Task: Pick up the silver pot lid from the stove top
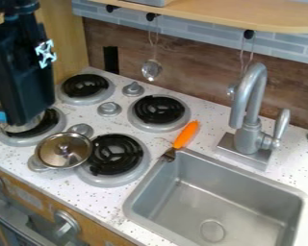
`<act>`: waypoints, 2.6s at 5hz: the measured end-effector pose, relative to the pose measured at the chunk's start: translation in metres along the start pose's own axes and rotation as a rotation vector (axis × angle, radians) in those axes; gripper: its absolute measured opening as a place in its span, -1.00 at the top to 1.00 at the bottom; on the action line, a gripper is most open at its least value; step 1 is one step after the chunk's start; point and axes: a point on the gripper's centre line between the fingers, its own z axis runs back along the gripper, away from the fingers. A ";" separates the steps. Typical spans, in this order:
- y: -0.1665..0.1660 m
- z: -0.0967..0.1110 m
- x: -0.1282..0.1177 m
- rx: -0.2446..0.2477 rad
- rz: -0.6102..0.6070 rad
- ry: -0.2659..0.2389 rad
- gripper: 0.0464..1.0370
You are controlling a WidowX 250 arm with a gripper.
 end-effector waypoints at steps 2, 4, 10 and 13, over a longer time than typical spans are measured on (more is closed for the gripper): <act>0.046 -0.019 0.028 0.077 0.136 -0.031 -0.92; 0.113 -0.062 0.058 0.125 0.313 -0.028 -0.92; 0.184 -0.214 0.154 0.370 0.230 -0.047 -0.92; 0.190 -0.242 0.185 0.331 0.197 -0.027 -0.92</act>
